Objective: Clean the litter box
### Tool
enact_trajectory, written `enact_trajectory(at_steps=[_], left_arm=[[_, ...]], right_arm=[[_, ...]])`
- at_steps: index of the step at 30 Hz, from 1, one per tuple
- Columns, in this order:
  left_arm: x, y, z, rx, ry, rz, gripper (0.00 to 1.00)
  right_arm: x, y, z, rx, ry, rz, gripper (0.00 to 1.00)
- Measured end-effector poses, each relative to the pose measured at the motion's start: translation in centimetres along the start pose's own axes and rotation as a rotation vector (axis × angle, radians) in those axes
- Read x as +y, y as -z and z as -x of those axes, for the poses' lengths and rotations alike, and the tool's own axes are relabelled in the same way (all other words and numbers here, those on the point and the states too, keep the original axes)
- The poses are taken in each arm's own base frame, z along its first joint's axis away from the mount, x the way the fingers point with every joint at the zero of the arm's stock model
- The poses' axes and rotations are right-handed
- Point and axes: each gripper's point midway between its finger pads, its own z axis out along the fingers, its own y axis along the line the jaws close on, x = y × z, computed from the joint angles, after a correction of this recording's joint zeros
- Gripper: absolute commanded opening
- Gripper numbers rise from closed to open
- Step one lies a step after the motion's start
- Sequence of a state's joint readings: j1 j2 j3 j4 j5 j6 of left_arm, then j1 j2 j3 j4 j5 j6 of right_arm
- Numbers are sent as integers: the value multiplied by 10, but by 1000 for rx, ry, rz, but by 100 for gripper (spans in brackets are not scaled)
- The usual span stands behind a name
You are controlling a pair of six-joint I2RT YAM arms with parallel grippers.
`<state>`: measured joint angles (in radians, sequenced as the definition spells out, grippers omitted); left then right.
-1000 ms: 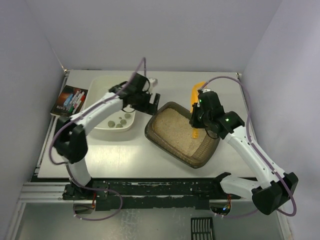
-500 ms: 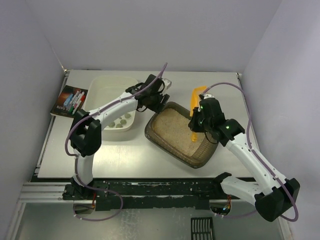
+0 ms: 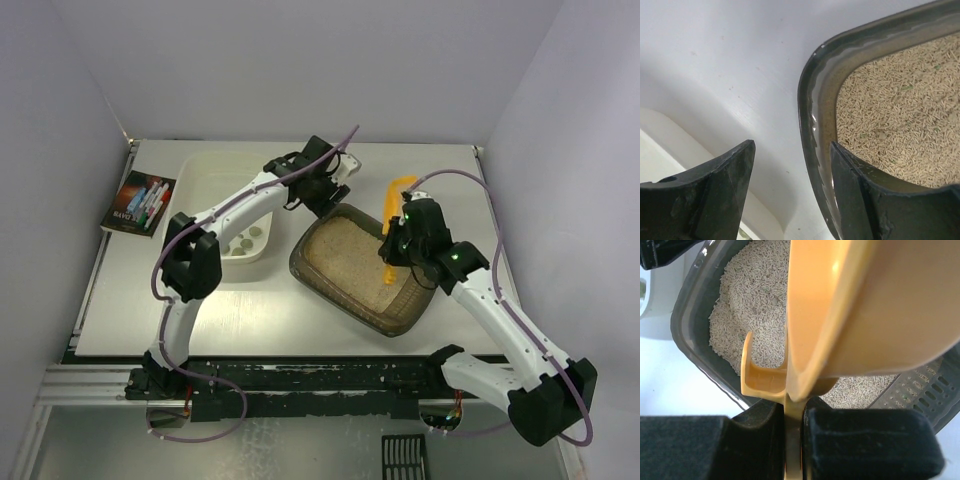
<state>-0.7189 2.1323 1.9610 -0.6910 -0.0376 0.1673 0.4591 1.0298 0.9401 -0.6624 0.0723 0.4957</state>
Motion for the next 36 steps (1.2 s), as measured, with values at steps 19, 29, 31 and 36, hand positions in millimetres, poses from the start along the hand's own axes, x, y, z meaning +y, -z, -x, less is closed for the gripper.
enact_trajectory(at_steps=[19, 29, 31, 36], left_arm=[[-41, 3, -77, 315, -73, -229, 24], [-14, -9, -64, 314, -286, -172, 8], [-10, -10, -62, 312, -323, -164, 9], [2, -19, -54, 300, -415, -118, 8]], right_arm=[[-8, 1, 1, -18, -7, 0, 0], [-8, -2, -5, -11, -14, 14, 0], [-8, -3, -6, -10, -18, 16, 0], [-5, -5, -10, -2, -28, 35, 0]])
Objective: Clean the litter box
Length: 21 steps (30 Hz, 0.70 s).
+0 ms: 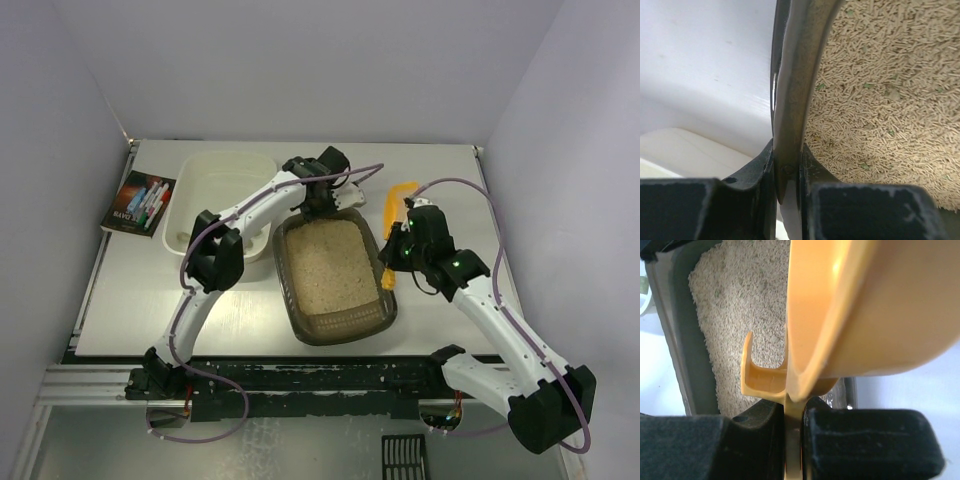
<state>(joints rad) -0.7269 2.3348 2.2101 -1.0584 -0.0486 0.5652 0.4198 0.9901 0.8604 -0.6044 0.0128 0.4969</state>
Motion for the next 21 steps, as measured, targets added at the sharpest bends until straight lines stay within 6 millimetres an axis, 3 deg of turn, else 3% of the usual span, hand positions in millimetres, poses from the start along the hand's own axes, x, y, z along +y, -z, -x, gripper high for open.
enact_trajectory(at_steps=[5, 12, 15, 18, 21], left_arm=[[27, -9, 8, 3, -80, 118, 8], [68, -20, 24, -3, -102, 313, 17], [83, -22, 30, -19, -88, 387, 38], [96, -20, 38, -54, -53, 451, 74], [111, -11, 51, -111, -2, 524, 93]], right_arm=[[4, 0, -6, 2, -17, 33, 0], [9, 0, -11, 1, -36, 73, 0], [11, -2, -12, 2, -44, 86, 0], [14, -3, -12, 0, -49, 106, 0], [19, -5, -11, -3, -58, 129, 0]])
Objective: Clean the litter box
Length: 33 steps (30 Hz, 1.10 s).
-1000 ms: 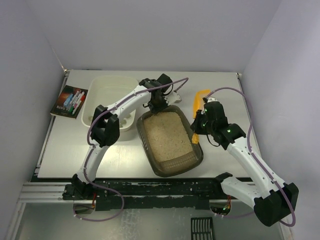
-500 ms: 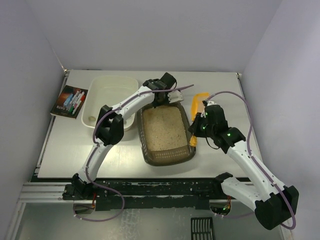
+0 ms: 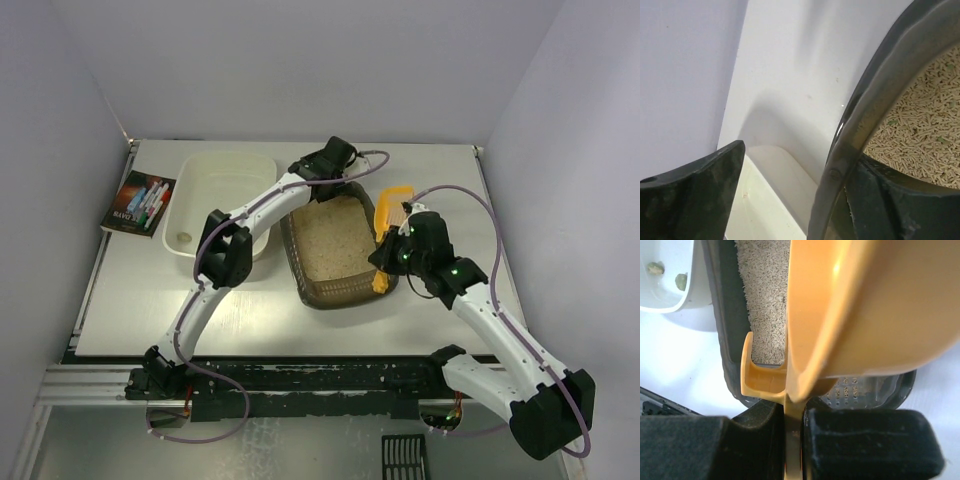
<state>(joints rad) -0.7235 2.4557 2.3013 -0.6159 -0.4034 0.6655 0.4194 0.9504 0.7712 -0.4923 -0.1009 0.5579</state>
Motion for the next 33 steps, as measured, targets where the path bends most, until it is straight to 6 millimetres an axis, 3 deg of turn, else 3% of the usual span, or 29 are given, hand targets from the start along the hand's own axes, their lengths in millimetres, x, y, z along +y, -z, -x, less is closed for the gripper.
enact_trajectory(at_steps=[2, 10, 13, 17, 21, 24, 26, 29, 33], left_arm=[[7, 2, 4, -11, 28, 27, 100], [14, 9, 8, -16, 161, 58, 100], [19, 25, 9, -16, 219, 51, 100], [46, 72, 17, -65, 300, 63, 100], [106, 155, 31, -215, 439, 129, 99], [136, 203, 31, -311, 530, 151, 99], [146, 218, 28, -344, 572, 147, 99], [152, 225, 14, -359, 635, 114, 99], [151, 237, -27, -324, 707, 85, 99]], right_arm=[[3, -1, 1, -4, -6, 18, 0], [25, -6, -2, 9, -18, 149, 0], [34, -14, -8, 51, -21, 208, 0], [37, -32, -16, 106, -27, 232, 0], [38, -50, -19, 155, -32, 241, 0], [43, -63, -15, 165, -24, 257, 0], [46, -73, -12, 173, -15, 274, 0], [48, -93, -11, 205, -6, 291, 0], [48, -118, -20, 275, -8, 308, 0]])
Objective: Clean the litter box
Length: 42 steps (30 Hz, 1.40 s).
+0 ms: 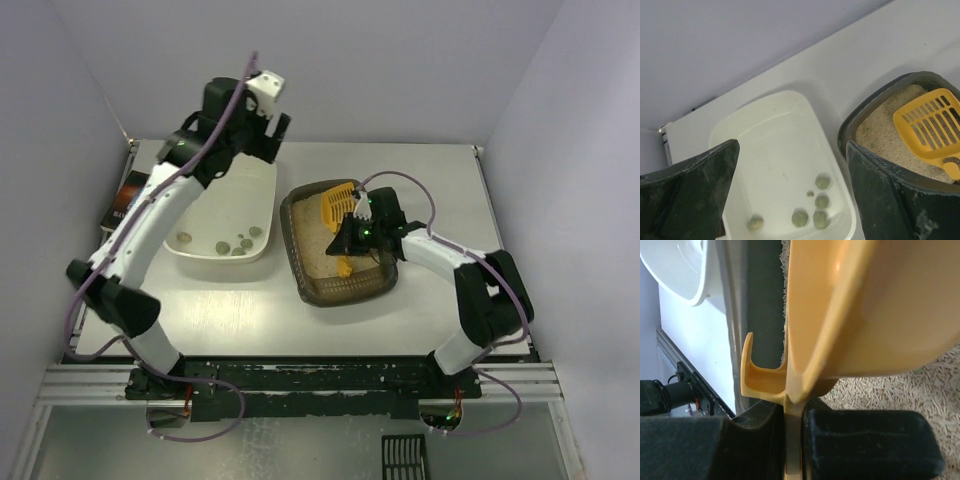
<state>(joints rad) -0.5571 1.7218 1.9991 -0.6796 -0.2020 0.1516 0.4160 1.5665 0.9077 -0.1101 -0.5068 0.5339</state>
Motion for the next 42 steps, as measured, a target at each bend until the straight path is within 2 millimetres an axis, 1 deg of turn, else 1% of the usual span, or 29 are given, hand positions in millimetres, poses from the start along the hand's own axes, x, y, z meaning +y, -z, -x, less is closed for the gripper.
enact_trajectory(at_steps=[1, 2, 4, 6, 8, 9, 10, 12, 13, 15, 18, 23, 26, 28, 29, 30, 31, 34, 36, 38, 42], left_arm=[[7, 8, -3, 3, 11, 8, 99], [16, 19, -3, -1, 23, 21, 98], [29, 40, 2, -31, 40, 45, 99], [39, 61, 6, -58, 50, 64, 98], [49, 80, 6, -78, 58, 88, 98], [52, 87, 5, -83, 60, 98, 98], [55, 89, 4, -81, 62, 104, 98], [59, 91, -5, -64, 63, 119, 98], [62, 89, -11, -49, 62, 128, 98], [64, 86, -20, -23, 59, 139, 98], [66, 83, -32, 17, 49, 147, 98], [68, 83, -35, 25, 49, 153, 97], [70, 84, -35, 26, 51, 159, 97], [73, 84, -36, 28, 55, 166, 97], [75, 85, -37, 29, 58, 172, 97], [79, 85, -38, 30, 66, 179, 97], [81, 86, -39, 31, 74, 183, 97], [94, 88, -49, 40, 120, 182, 97], [104, 91, -63, 61, 155, 187, 97], [109, 95, -76, 86, 172, 192, 97], [103, 102, -96, 124, 159, 161, 97]], right_arm=[[-1, -4, -1, 14, -4, 4, 0], [-3, -9, -3, 35, -6, 12, 4], [-5, -15, -6, 62, -5, 20, 8], [-5, -16, -7, 76, 2, 25, 11], [-2, -14, -5, 84, 16, 32, 19], [0, -14, -2, 82, 24, 34, 26], [4, -12, 3, 77, 40, 40, 33], [8, -11, 10, 67, 62, 47, 45], [10, -10, 13, 64, 72, 48, 47], [9, -9, 14, 63, 86, 44, 48], [5, -8, 10, 82, 89, 27, 49], [-6, -7, 4, 98, 80, -32, 51], [-18, -3, 4, 98, 77, -123, 51], [-20, 4, 7, 82, 85, -175, 52], [-19, 10, 9, 65, 95, -198, 80], [-14, 19, 15, 33, 107, -217, 91], [-9, 25, 20, 7, 110, -224, 98], [13, 52, 43, -101, 138, -225, 100], [25, 65, 54, -158, 148, -222, 100], [32, 78, 61, -214, 158, -234, 100], [48, 107, 71, -328, 173, -258, 100]])
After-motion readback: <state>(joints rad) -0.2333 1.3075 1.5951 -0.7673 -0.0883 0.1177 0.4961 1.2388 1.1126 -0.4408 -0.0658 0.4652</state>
